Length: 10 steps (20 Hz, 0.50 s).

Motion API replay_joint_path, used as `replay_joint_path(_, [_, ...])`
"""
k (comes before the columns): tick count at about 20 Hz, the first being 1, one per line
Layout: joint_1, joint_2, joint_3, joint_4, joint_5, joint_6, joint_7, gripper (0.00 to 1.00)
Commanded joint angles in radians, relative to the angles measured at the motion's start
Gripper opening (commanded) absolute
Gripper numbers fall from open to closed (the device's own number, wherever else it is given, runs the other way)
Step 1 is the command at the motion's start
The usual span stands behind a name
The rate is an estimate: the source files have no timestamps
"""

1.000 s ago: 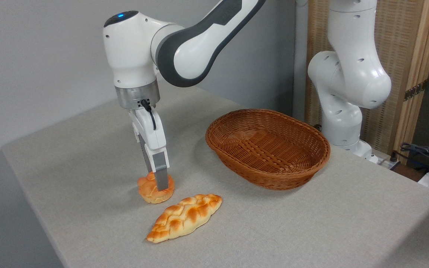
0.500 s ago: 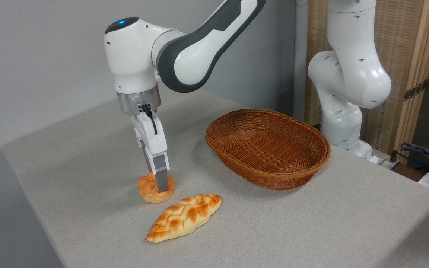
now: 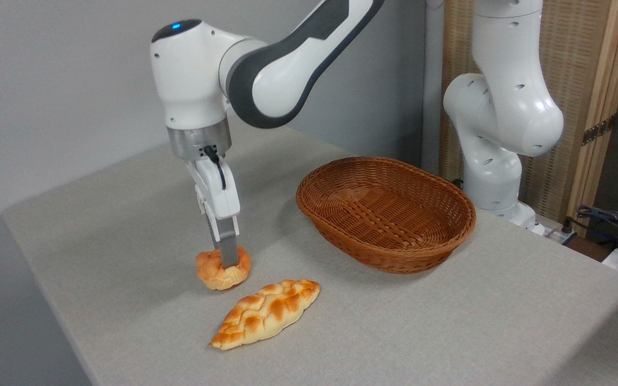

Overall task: Put bread into the basket
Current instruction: 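Lift the roll and carry it over the wicker basket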

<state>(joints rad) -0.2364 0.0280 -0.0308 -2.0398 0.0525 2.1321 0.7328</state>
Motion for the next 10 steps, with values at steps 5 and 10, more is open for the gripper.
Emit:
replay_joint_path(5, [-0.004,-0.169,0.014,0.053,-0.005,-0.314,0.016,0.12])
replay_joint_path(10, [-0.006,-0.276,0.014,0.015,-0.003,-0.642,0.154,0.22])
